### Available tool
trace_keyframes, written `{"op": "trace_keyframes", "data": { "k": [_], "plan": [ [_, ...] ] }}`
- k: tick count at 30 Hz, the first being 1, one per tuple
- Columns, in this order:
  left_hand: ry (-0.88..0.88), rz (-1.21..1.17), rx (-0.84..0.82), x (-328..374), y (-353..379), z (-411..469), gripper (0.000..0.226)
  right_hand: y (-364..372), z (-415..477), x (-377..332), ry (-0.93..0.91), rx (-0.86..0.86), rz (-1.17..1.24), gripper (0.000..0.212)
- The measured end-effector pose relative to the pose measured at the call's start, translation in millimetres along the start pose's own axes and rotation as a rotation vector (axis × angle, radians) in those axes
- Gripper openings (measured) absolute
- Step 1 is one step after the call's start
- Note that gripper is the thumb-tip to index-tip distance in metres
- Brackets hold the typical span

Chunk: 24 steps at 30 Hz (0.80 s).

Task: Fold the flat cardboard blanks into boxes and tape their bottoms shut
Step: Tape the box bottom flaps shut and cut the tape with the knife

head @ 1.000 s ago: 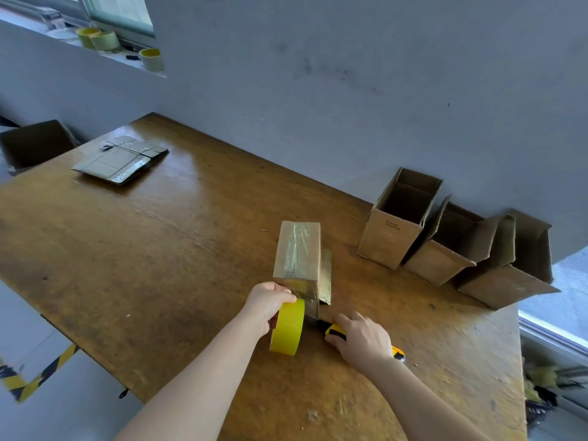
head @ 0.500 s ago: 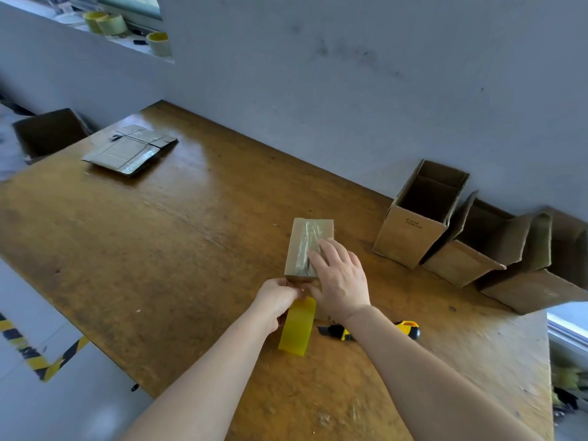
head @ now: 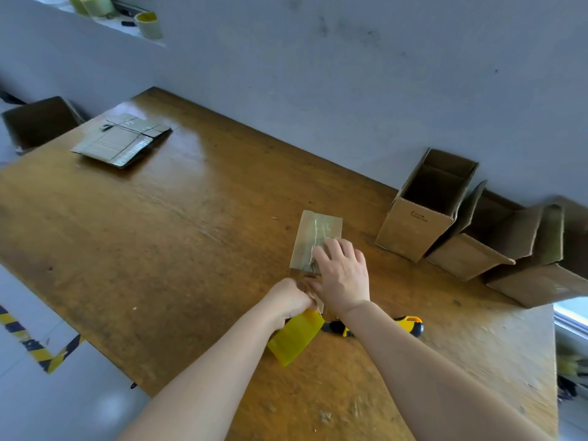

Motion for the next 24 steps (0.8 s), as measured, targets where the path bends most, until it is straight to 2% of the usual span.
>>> {"op": "trace_keyframes", "data": {
  "k": [2, 5, 7, 11, 15, 17, 24],
  "plan": [
    [0.106, 0.14, 0.034, 9.5, -8.6, -3.2, 0.015, 0.4, -1.2, 2.0, 0.007, -0.012, 0.03, 0.047],
    [0.259, 0.479, 0.186, 19.3, -22.4, -12.5, 0.007, 1.9, -2.9, 3.8, 0.014, -0.04, 0.085, 0.048],
    [0.348, 0.592, 0.262, 16.2, -25.6, -20.1, 0.001, 1.3, -2.9, 4.5, 0.009, -0.051, 0.099, 0.05],
    [0.49, 0.845, 0.326, -1.6, -3.9, -31.1, 0.026, -1.1, -3.3, 2.6, 0.005, -0.054, 0.104, 0.05],
    [0.588, 1.127, 0.325, -26.9, 31.1, -36.9, 0.031, -1.5, -5.8, 1.1, 0.015, -0.045, 0.106, 0.051],
    [0.675, 1.18, 0.342, -34.0, 36.2, -40.5, 0.033, -1.6, -5.5, 0.6, 0.012, -0.041, 0.111, 0.051],
    [0.795, 1.199, 0.36, -36.6, 25.9, -41.8, 0.05, 2.8, -8.0, 1.1, 0.01, -0.038, 0.098, 0.052]
  ]
}}
Point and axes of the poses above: each hand's wrist, its own z-axis towards the middle knuckle, its own y-axis out of the palm, x = y × z, the point moved 6 cm from there along z, towards the middle knuckle, and after that the axes turned 9 degrees about z, right-handed, at the moved point
